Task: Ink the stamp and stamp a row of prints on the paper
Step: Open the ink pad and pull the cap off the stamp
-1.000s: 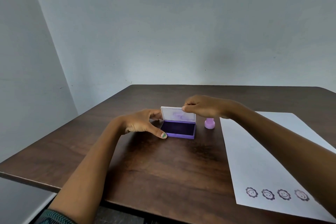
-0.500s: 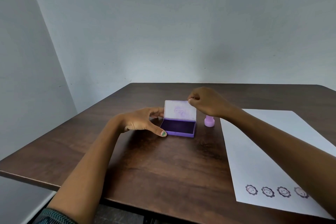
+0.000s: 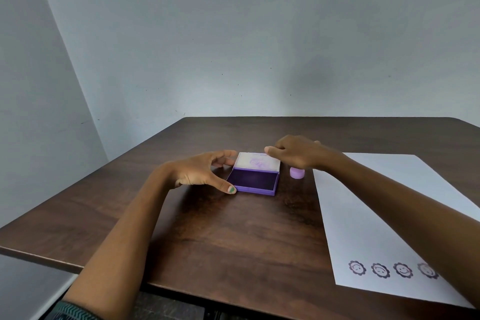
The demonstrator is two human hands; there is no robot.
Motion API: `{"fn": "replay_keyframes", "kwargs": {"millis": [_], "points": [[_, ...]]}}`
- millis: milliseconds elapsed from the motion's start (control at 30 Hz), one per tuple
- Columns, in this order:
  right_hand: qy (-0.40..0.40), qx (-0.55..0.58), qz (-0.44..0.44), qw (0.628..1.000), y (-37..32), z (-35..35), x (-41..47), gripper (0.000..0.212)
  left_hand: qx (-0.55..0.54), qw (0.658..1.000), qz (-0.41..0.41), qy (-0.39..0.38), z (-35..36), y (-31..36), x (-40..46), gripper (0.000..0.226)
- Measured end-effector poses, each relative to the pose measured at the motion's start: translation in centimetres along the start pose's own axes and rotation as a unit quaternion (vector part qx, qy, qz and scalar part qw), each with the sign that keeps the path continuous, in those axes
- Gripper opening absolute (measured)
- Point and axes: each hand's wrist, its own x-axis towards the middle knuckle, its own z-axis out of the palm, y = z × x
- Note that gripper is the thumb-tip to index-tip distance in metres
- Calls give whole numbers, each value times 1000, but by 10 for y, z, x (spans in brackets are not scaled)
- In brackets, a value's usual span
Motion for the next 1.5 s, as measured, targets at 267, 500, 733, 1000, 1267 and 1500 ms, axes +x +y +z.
{"fn": "replay_keyframes", "kwargs": {"millis": [267,500,733,1000,1267,1500], "points": [[-13,13,-10,1000,-4,-2,-5,54,2,1000,4,-7,0,0,0,55],[15,71,-44,996,-2,-35,-19,44,6,1000,4,-7,0,4,-1,58],[-15,85,-21,996,8,-31,-36,22,1,1000,1,13,3,9,-3,69],[46,41,-26,998,14,-17,-35,14,-5,996,1,84,8,11,3,67],[56,464,32,883,30,-21,-36,26,16,960,114,254,33,37,11,42],[-65,671,0,738,26,-19,-38,19,13,928,222,298,58,56,12,36]]}}
